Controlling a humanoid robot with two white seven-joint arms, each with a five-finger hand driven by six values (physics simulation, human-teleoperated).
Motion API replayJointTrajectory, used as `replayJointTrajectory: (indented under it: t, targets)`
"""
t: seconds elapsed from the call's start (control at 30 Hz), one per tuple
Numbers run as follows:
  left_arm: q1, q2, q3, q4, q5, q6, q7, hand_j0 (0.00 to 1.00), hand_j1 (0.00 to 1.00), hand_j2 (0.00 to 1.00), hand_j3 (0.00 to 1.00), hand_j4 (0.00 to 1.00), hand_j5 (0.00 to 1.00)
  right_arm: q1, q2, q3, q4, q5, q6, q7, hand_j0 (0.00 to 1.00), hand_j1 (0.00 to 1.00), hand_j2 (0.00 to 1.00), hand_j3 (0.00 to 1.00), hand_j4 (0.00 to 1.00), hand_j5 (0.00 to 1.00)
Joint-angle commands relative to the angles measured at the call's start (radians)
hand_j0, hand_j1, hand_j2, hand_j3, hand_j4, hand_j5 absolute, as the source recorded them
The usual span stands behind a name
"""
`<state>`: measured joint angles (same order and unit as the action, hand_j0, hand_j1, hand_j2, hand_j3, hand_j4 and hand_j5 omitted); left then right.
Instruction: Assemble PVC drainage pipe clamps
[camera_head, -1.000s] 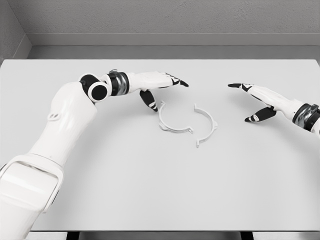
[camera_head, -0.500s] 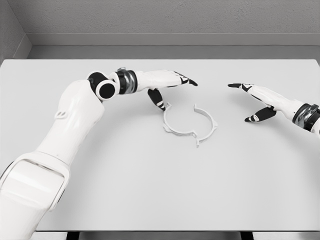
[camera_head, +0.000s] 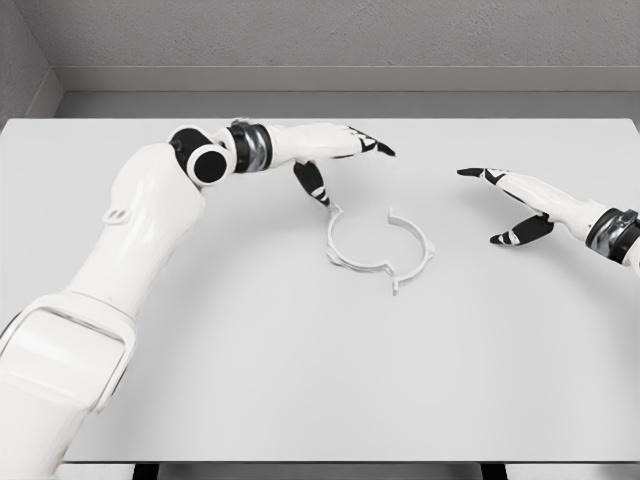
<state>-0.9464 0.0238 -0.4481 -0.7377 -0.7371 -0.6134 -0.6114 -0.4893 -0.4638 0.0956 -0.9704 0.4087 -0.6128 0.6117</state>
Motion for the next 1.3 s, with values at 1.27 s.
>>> replayJointTrajectory:
  t: [1.27]
  targets:
    - [0.373,0.693,0.278,-0.727,0.752,0.003,0.001,1.0,1.0,1.0,1.0,1.0,1.0,-0.189,0.212,0.423,-0.011,0.01,0.002,-0.001,1.0,1.0,1.0,1.0,1.0,1.0]
